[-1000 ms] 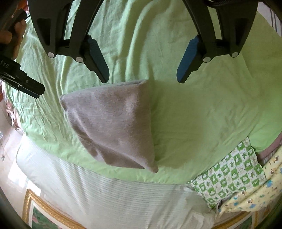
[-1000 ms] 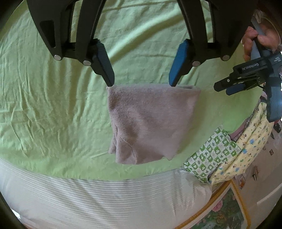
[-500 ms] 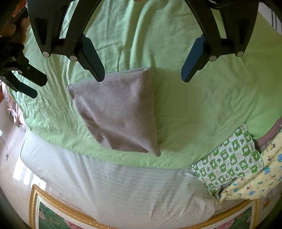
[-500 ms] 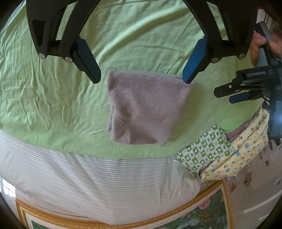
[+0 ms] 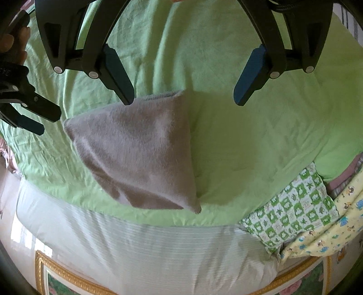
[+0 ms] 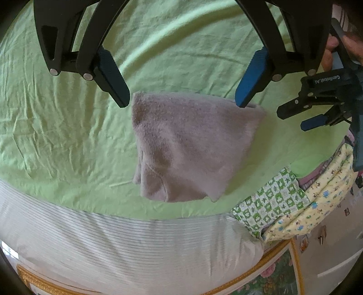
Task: Fold small clothes
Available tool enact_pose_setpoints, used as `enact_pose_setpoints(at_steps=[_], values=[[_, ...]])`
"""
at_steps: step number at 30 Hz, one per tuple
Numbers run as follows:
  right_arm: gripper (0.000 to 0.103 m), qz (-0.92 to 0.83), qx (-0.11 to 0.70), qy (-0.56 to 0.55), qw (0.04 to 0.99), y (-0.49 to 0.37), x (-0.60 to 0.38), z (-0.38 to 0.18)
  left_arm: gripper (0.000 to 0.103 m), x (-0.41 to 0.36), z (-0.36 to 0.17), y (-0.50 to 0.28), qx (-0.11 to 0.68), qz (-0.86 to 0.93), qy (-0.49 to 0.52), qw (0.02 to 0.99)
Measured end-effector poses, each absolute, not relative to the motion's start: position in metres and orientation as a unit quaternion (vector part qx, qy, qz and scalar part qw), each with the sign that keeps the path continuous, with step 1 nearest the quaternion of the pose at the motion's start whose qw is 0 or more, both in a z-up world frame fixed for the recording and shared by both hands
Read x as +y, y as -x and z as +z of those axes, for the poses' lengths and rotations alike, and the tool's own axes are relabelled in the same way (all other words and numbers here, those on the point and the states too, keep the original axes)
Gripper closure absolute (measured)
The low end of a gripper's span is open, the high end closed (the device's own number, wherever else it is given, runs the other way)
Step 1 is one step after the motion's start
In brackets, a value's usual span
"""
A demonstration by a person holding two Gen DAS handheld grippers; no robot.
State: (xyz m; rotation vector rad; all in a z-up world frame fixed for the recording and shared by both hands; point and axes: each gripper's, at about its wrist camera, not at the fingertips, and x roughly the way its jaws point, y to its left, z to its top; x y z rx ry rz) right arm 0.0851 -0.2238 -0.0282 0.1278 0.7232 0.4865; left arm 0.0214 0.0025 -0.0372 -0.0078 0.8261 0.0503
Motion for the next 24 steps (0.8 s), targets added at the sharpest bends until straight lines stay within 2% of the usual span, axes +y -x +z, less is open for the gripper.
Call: enact_pose_setpoints(at_steps=[12,24], values=[[0.009,0.222,0.35,-0.063,0.908,-0.092,-0.218,-0.05,0.013,0.0,-0.053,-0.027,0.399,0.043,-0.007,0.916],[0.009,0.24,0.342,-0.048,0.907,-0.095,-0.208,-0.049,0.013,-0.003,-0.057,-0.035,0.4,0.044,-0.005,0.915]])
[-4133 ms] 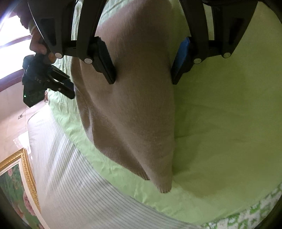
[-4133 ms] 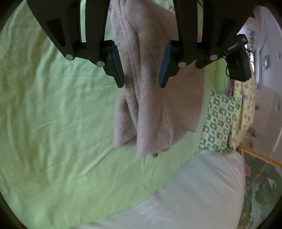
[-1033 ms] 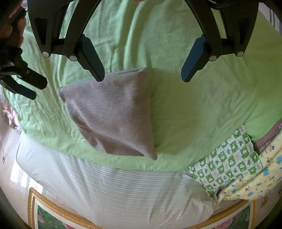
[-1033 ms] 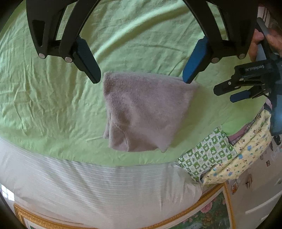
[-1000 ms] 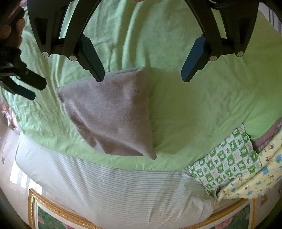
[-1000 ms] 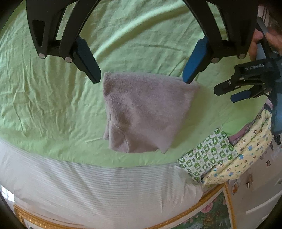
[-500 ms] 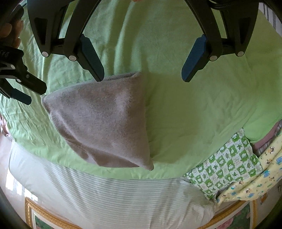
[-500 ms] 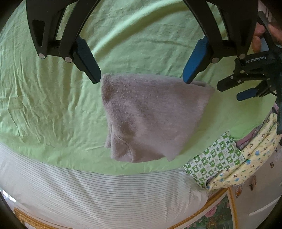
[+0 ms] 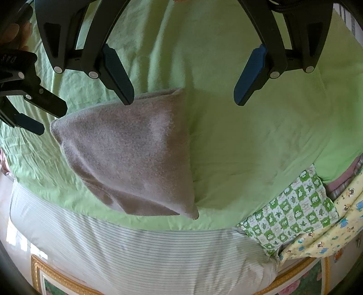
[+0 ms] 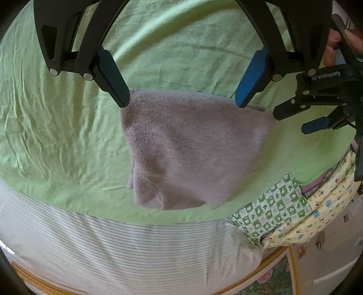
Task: Fold small clothes
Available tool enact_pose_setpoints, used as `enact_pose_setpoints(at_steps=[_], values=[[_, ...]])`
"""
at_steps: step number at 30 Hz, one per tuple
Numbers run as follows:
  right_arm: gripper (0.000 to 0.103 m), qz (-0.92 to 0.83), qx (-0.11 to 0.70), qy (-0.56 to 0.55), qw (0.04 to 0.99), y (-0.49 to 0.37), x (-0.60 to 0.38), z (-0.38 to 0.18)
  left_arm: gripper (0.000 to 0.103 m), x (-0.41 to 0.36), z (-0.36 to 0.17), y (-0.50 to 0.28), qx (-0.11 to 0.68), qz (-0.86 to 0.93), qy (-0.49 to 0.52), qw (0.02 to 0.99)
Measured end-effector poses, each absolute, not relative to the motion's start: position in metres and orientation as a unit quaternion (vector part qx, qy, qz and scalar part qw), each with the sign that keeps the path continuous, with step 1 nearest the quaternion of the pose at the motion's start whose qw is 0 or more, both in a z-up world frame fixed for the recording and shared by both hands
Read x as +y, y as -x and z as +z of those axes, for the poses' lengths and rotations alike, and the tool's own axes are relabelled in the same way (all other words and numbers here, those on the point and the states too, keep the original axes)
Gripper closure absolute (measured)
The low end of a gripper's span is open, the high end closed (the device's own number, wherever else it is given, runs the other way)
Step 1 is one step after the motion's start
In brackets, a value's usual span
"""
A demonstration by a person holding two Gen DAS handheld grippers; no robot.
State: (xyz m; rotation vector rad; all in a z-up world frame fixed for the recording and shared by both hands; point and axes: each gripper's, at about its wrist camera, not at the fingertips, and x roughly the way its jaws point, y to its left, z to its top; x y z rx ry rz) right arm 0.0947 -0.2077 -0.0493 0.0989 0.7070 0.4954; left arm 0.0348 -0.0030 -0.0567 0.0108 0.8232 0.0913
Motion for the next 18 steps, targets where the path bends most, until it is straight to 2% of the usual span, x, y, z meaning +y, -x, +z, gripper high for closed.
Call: enact_pose_setpoints(at_steps=[18], values=[[0.009,0.242,0.346,-0.052,0.905,-0.1043,-0.2074,-0.0483,0.013,-0.0024,-0.057,-0.0429,0.402,0.043,-0.003,0.915]])
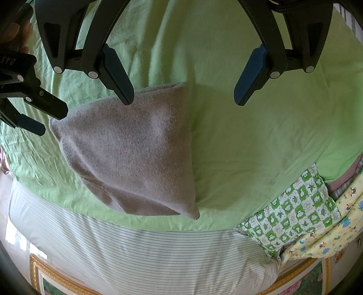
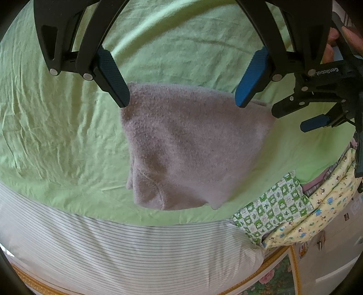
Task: Fold small clothes
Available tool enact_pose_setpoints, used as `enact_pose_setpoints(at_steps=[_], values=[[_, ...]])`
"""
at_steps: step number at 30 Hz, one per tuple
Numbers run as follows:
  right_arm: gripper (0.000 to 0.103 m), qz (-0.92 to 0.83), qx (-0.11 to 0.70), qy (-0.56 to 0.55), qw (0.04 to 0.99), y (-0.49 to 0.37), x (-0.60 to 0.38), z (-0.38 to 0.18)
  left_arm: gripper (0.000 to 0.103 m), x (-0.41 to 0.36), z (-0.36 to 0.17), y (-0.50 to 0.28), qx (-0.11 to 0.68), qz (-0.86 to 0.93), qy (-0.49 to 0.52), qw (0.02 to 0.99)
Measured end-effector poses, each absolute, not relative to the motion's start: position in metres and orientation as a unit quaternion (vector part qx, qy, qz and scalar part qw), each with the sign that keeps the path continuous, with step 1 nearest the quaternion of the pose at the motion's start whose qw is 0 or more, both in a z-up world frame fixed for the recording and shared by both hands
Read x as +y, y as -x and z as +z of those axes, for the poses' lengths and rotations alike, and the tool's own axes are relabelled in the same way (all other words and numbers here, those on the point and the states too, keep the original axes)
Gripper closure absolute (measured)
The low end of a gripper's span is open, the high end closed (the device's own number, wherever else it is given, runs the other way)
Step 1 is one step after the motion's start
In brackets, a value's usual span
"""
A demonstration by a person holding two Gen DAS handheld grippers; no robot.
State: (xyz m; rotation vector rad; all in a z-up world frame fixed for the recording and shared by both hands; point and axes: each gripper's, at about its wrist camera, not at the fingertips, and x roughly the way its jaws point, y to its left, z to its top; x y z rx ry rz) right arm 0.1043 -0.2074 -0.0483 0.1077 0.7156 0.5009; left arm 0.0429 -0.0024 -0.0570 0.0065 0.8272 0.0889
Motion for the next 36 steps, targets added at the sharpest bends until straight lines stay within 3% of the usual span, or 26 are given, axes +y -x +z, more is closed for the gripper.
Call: enact_pose_setpoints(at_steps=[36], values=[[0.009,0.247,0.341,-0.067,0.905,-0.1074,-0.2021,-0.0382,0.012,-0.0036,-0.0545,-0.0454,0.402,0.046,-0.003,0.915]])
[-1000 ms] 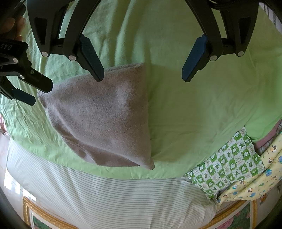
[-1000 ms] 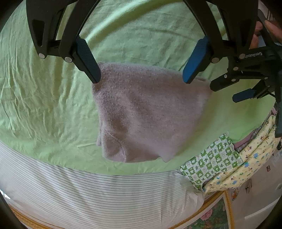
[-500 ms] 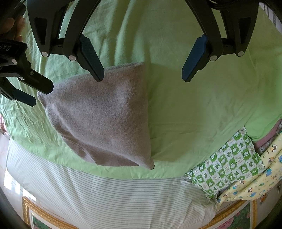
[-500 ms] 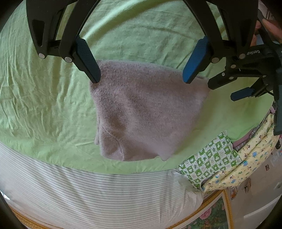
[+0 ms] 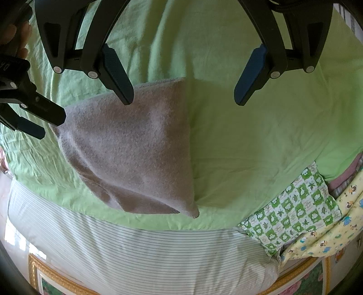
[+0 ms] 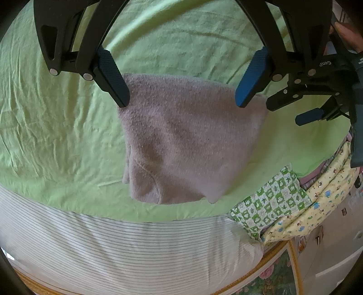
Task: Fold small clothes
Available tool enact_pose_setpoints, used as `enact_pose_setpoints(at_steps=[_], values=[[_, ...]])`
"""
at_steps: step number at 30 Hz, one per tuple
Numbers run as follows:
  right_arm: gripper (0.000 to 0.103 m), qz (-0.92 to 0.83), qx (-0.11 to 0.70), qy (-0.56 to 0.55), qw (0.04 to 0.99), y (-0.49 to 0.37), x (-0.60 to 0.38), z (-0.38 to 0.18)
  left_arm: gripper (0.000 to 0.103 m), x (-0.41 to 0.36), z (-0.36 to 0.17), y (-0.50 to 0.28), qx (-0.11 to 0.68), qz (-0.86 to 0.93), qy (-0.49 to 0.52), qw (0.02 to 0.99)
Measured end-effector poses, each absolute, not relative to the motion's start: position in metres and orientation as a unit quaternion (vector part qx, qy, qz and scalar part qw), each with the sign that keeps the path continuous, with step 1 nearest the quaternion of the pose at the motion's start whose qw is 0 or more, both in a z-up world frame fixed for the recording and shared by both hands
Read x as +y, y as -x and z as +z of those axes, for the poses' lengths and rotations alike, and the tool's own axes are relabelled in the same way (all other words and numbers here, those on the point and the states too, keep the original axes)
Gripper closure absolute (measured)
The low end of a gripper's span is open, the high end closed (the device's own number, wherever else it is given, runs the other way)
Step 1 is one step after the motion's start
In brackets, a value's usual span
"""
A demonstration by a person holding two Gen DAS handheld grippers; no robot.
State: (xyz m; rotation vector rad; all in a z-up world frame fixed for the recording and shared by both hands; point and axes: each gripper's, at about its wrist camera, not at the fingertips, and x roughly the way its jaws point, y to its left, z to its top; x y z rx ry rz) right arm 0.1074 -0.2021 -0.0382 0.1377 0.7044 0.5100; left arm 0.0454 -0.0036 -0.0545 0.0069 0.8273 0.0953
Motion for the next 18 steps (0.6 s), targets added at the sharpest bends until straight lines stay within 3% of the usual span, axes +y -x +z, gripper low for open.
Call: enact_pose_setpoints(at_steps=[18], values=[[0.009,0.25,0.337,-0.072,0.905,-0.1062,-0.2004,-0.0308,0.012,-0.0042,-0.0474,-0.0491,0.398,0.047,-0.007,0.916]])
